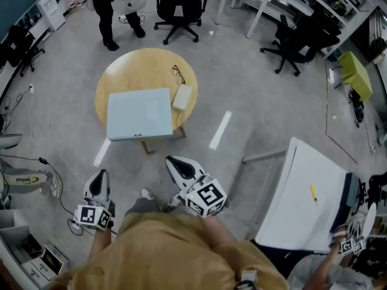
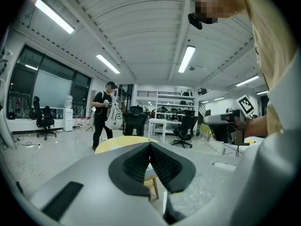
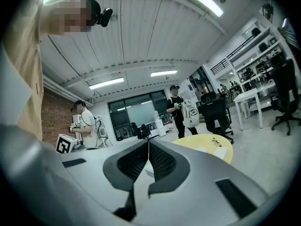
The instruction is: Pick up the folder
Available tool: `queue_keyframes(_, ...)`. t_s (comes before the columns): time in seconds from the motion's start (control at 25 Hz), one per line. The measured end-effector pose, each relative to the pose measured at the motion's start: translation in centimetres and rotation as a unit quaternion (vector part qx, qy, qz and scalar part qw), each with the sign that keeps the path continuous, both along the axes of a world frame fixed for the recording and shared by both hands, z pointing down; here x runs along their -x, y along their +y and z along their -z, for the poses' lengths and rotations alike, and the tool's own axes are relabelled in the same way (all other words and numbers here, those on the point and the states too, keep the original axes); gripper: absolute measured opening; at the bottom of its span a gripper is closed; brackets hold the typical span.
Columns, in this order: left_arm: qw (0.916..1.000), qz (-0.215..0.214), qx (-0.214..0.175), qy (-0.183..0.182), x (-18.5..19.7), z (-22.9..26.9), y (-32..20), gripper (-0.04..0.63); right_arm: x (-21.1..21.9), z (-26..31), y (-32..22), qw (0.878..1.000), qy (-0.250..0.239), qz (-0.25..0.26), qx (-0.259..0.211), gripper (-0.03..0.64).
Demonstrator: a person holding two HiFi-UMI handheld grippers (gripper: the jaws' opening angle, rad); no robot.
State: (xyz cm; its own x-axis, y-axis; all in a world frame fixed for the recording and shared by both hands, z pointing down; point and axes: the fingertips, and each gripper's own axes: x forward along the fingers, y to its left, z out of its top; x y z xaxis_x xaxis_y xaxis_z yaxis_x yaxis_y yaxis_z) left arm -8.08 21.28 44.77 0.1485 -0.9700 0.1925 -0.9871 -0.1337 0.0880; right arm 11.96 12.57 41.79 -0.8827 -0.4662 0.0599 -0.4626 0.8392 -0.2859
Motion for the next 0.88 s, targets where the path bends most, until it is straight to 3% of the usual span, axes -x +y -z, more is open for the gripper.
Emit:
queue_keyframes(0.4, 0.9996, -0.016, 0.000, 0.023, 2.4, -1.1, -4.5, 0.003, 4.4, -0.9, -2.2, 1.000, 0.017, 0.017, 0.010, 0.002)
queue_keyframes(0.68, 0.9975, -0.050, -0.031, 0.040, 7.4, 1.7, -10.7, 0.003, 10.0, 0.9, -5.1, 0.999, 0.029, 0.008, 0.014, 0.002)
queue_keyframes(0.88, 0.9948, -0.080, -0.029, 0.056, 11.8, 2.0, -14.2, 0.003, 13.5, 0.6, -7.9, 0.998, 0.056, -0.030, 0.025, 0.002)
